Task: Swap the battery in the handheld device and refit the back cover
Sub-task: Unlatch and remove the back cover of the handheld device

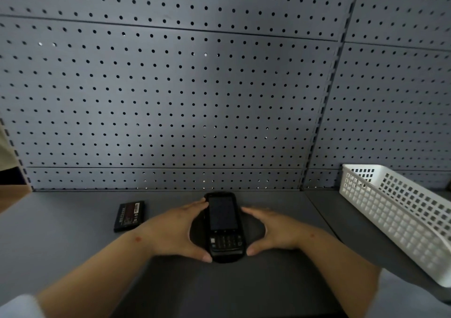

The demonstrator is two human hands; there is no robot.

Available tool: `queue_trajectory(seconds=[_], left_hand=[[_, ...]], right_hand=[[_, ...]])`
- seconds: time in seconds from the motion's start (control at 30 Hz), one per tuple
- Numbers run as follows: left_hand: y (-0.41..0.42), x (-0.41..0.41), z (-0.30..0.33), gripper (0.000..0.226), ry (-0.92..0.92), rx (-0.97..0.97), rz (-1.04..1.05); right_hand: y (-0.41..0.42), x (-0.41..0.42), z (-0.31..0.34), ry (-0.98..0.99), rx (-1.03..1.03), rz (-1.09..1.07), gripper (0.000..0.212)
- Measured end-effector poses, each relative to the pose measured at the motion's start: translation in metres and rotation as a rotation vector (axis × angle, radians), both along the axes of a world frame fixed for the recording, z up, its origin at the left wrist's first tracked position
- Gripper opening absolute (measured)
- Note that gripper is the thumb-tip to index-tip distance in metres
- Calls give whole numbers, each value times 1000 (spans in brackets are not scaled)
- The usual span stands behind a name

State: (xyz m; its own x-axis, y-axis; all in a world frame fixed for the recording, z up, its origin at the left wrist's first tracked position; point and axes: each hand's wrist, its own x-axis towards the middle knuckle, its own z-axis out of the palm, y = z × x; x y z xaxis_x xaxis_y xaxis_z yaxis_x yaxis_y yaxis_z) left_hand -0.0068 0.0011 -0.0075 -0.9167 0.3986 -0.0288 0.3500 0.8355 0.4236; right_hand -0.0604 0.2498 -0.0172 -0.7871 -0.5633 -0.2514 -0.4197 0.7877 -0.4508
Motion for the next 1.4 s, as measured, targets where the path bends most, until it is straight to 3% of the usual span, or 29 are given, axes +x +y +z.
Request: queue_trajectory(seconds=[0.17,0.27,0.5,0.7,0.83,0.97,1.1,1.2,1.4], left_hand=[[0,-2,-5,140,-8,61,24],[6,0,-5,139,-10,78,44],[29,-1,-9,129,-89,225,35],[19,-6,-11,141,-162,377,139],[11,-3,-8,126,-136,405,60],[0,3,-8,117,-91,258,65],[-10,2,-16,142,-49,-33,89],[-10,6,-10,149,-114,-95,74],[-9,8,-3,156,-162,-114,62]], right_hand=[[-4,2,6,4,-11,39,101],[-3,2,6,-23,-25,44,105],[-11,1,25,-78,-336,-11,94],[-23,8,28,-42,-381,16,83],[-34,14,22,22,-337,40,73],[-34,15,16,73,-252,108,68],[-33,10,11,68,-274,97,50],[-31,2,7,127,-324,-27,40],[-33,-14,0,206,-306,-105,41]])
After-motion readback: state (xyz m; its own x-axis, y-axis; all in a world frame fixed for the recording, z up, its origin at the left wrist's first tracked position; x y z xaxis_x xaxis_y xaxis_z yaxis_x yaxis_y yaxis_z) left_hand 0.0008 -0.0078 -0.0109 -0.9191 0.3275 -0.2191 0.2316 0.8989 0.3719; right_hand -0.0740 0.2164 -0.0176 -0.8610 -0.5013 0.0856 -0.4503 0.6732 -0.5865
